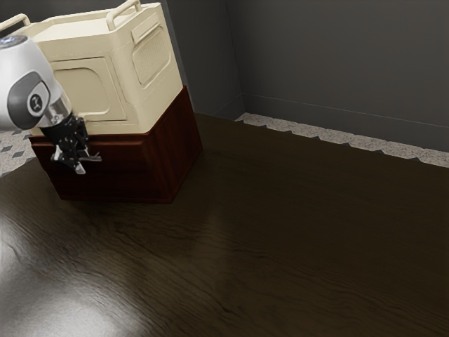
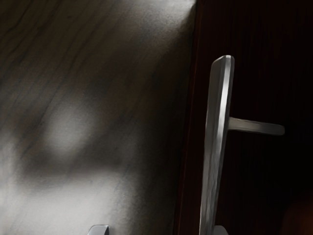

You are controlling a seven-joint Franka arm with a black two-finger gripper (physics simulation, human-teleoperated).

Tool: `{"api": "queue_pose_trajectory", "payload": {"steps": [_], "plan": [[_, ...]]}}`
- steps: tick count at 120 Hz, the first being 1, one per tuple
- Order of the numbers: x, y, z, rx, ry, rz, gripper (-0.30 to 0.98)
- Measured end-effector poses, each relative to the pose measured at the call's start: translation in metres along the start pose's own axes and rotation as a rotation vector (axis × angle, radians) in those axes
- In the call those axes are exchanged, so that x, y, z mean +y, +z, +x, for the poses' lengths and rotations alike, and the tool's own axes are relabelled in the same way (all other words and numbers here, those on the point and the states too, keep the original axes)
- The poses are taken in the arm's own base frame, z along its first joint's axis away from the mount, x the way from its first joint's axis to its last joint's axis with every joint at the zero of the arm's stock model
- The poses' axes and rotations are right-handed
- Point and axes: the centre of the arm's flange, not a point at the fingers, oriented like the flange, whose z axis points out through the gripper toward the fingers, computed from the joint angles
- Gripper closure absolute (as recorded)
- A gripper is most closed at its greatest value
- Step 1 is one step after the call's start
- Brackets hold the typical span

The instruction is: Pull the drawer handle with one arm to open the drawer

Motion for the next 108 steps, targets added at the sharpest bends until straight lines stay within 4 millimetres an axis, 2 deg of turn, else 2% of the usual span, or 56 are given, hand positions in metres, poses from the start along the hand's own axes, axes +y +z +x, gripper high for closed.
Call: {"api": "queue_pose_trajectory", "payload": {"steps": [39,70,108], "plan": [[-0.028,-0.002,-0.003,0.002,0.004,-0.012,0.49],[-0.051,-0.011,0.0,0.008,-0.002,-0.036,0.5],[-0.082,-0.011,0.007,0.012,-0.016,-0.049,0.5]]}}
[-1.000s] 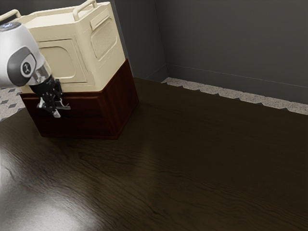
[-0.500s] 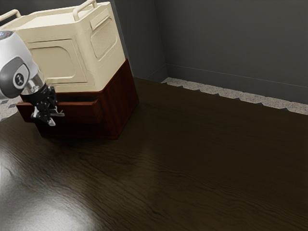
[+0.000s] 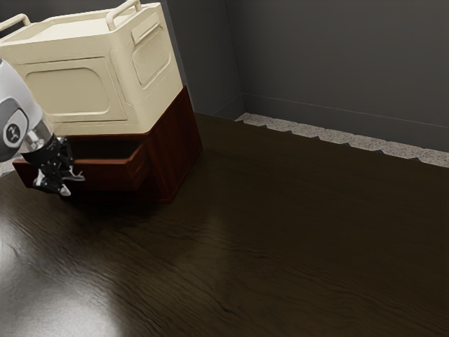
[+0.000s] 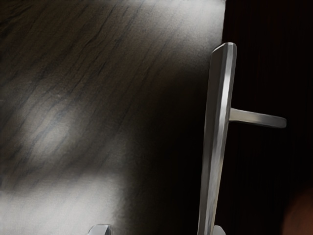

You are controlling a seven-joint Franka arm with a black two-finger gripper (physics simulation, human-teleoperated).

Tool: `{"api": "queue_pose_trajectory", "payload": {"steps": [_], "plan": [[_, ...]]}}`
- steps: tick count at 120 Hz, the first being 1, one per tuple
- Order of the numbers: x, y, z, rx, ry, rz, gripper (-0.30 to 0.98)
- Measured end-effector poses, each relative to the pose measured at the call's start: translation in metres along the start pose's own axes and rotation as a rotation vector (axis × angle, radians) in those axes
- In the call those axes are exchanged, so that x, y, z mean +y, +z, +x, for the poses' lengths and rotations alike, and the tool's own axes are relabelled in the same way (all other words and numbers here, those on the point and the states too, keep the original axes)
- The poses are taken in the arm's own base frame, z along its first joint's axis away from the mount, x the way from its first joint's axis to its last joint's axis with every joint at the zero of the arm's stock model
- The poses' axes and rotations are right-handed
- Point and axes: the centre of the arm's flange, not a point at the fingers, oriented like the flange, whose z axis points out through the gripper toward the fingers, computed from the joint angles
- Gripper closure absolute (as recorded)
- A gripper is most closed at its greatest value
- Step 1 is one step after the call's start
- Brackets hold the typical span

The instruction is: Pull the drawer handle with one arm to open the drawer

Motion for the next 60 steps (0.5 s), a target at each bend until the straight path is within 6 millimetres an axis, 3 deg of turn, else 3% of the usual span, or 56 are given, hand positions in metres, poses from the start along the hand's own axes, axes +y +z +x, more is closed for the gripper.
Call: {"api": "queue_pose_trajectory", "payload": {"steps": [60], "plan": [[-0.041,-0.011,0.005,0.004,-0.017,-0.023,0.5]]}}
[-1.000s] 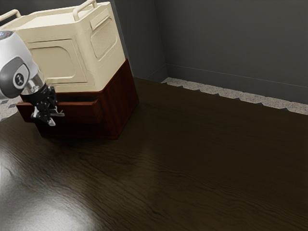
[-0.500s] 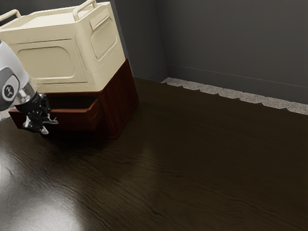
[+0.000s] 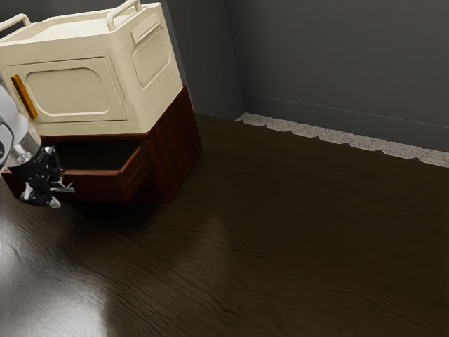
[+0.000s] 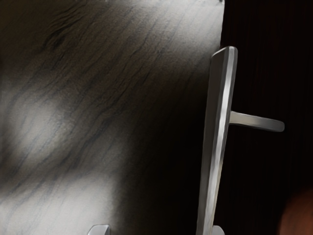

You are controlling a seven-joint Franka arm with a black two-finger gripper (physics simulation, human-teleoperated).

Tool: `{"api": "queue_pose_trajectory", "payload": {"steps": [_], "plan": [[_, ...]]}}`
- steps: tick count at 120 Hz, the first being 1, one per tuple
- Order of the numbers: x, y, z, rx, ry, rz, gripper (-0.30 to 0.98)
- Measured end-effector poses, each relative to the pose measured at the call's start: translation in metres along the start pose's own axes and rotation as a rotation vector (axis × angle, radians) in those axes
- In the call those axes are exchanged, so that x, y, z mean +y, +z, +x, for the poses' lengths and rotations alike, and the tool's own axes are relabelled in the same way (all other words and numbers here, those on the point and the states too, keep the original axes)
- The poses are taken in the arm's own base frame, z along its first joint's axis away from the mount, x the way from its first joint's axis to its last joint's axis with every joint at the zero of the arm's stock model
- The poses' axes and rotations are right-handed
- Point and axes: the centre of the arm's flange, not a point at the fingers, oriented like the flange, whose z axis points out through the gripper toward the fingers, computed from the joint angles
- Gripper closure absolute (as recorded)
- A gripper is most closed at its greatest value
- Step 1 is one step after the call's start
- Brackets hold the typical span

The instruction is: Pull the drawer handle with one arm to open the drawer

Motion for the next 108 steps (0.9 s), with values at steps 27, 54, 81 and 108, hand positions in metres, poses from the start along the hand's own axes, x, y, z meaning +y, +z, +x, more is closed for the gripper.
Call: {"api": "queue_pose_trajectory", "payload": {"steps": [27,54,81,108], "plan": [[-0.017,-0.004,-0.001,-0.001,-0.001,-0.015,0.5],[-0.035,-0.011,0.004,0.002,-0.013,-0.038,0.5],[-0.05,-0.017,0.009,0.002,-0.024,-0.06,0.51],[-0.059,-0.02,0.013,0.002,-0.033,-0.071,0.52]]}}
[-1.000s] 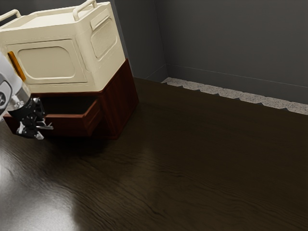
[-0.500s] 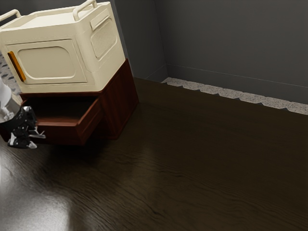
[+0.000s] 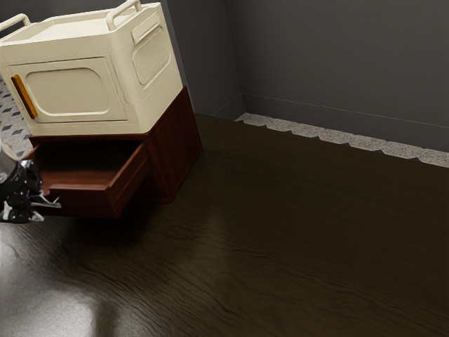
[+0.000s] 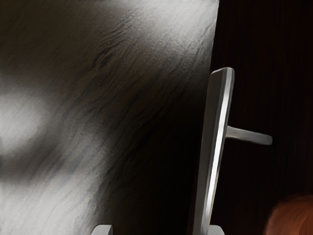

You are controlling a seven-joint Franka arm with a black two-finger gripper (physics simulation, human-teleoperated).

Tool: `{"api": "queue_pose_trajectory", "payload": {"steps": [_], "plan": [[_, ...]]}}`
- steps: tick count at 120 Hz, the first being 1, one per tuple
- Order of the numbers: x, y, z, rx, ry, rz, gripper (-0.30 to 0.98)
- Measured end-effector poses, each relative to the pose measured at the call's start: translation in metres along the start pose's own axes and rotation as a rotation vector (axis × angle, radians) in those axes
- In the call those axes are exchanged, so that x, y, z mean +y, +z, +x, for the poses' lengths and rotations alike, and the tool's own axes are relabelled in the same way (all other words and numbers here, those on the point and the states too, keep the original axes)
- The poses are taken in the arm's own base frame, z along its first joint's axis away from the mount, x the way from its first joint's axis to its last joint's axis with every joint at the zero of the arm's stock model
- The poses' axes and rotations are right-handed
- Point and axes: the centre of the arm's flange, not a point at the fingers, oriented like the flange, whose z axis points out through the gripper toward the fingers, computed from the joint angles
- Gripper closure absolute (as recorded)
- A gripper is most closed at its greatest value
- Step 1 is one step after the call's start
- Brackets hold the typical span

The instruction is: Pull the drawer handle with one arm to open the drawer

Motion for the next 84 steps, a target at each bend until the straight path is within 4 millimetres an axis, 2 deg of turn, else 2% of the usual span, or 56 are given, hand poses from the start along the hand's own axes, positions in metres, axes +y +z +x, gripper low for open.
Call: {"api": "queue_pose_trajectory", "payload": {"steps": [32,66,77,84], "plan": [[-0.018,-0.007,0.0,-0.001,-0.003,-0.011,0.52],[-0.02,-0.016,-0.005,0.003,0.014,-0.031,0.51],[-0.008,-0.041,-0.029,0.01,0.071,-0.08,0.49],[0.024,-0.094,-0.061,0.001,0.134,-0.148,0.45]]}}
